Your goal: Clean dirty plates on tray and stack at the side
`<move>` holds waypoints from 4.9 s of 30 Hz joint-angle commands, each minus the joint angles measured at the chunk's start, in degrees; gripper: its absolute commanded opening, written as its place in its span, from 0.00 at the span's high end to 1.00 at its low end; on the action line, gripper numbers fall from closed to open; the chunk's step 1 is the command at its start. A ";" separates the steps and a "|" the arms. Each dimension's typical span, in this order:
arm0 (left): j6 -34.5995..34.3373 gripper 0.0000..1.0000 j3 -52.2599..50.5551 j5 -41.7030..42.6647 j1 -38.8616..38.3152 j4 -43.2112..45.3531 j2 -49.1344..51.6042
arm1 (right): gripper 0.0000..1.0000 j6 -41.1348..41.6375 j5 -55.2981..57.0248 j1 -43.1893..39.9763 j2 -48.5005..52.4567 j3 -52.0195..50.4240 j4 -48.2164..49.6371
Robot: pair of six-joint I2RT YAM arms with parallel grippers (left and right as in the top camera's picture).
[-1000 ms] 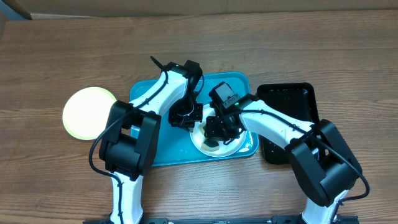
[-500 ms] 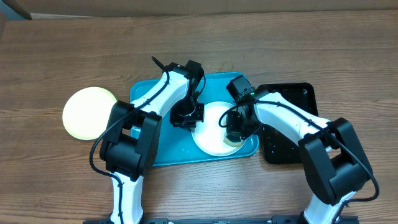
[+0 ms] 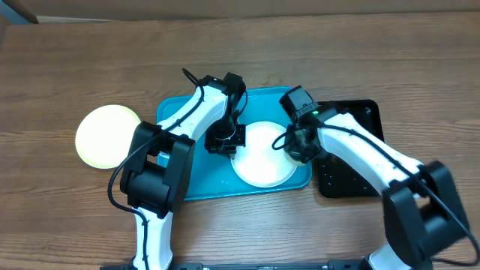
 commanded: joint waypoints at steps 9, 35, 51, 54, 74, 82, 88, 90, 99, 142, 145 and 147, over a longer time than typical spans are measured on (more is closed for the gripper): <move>-1.66 0.96 -1.62 -8.28 1.18 0.87 -4.87 | 0.96 -2.86 3.72 -10.21 -10.16 0.42 -3.52; -7.45 0.96 -1.62 -56.15 -6.29 -4.09 -26.08 | 0.96 -20.92 -20.31 -25.03 5.09 -0.04 -0.17; -7.48 0.96 -1.62 -58.38 -9.97 -4.22 -26.08 | 0.96 -6.14 0.24 -27.08 10.73 -0.04 -3.93; -7.52 0.96 -1.62 -58.38 -9.97 -4.09 -26.08 | 0.96 -20.04 -15.39 -26.62 10.73 -0.04 -1.11; -13.60 0.96 -1.62 -61.90 -9.46 -7.45 -26.10 | 0.96 -18.73 -11.85 -25.14 4.09 0.61 -2.69; -21.81 0.96 -1.62 -65.51 -9.46 -10.49 -26.21 | 0.96 -23.54 -11.82 -25.16 -0.35 0.61 -2.89; -23.34 0.96 -1.62 -66.40 -9.46 -10.95 -26.51 | 0.96 -26.95 -12.55 -25.14 -1.49 0.61 -2.71; -23.50 0.96 -1.62 -66.51 -9.46 -10.95 -26.60 | 0.96 -26.95 -12.87 -25.16 -1.75 0.61 -2.64; -23.54 0.96 -1.62 -66.49 -9.40 -11.15 -28.13 | 0.96 -26.95 -12.85 -25.14 -1.90 0.61 -2.67; 7.32 0.95 -9.62 1.27 57.81 6.60 -30.42 | 0.96 -28.41 -13.51 -25.14 -1.88 0.35 -1.64; 5.88 0.96 -12.55 -0.46 60.83 10.75 -30.05 | 0.96 -28.41 -13.51 -25.14 -1.88 0.35 -1.64; 5.86 0.96 -14.60 -1.46 62.20 13.86 -29.75 | 0.96 -28.41 -13.51 -25.14 -1.88 0.35 -1.64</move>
